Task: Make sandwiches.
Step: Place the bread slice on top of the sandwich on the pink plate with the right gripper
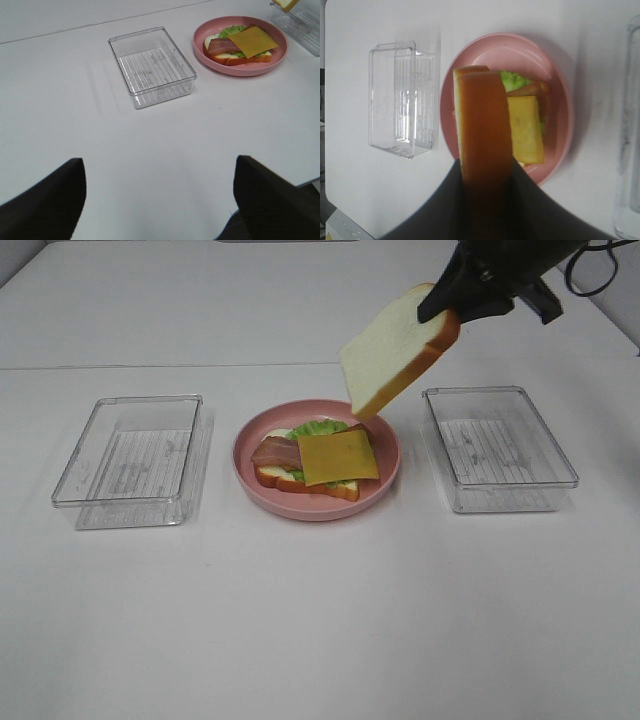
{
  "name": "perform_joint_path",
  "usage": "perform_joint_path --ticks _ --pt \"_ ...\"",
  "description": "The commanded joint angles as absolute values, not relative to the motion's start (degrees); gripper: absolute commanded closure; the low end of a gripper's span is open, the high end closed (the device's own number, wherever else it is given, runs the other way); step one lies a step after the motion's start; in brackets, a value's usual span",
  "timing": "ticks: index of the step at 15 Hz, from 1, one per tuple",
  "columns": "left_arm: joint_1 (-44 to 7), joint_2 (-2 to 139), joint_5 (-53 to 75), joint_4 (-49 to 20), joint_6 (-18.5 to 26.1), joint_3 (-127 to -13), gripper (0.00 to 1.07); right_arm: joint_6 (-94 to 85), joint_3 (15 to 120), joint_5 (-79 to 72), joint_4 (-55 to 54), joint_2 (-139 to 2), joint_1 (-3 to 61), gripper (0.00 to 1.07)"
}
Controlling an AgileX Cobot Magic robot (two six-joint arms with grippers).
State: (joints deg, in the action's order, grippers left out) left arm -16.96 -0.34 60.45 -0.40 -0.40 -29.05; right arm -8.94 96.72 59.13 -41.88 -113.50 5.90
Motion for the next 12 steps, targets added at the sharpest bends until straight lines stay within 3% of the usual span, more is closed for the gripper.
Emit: perform_joint_path --ticks 1,6,12 --pt "-16.9 -0.8 59.9 -0.6 -0.3 -28.6 0.29 -9.6 95.7 56.3 -47.9 -116.7 10.2 1.07" --pt "-16.9 -0.8 59.9 -0.6 -0.3 -28.6 0.29 -9.6 94.8 53.2 -57.3 -121.5 12.0 1.07" --pt "-16.9 -0.8 59.9 -0.6 -0.3 -28.6 0.29 -9.9 86.2 43.5 -64.3 -121.7 12.7 1.07"
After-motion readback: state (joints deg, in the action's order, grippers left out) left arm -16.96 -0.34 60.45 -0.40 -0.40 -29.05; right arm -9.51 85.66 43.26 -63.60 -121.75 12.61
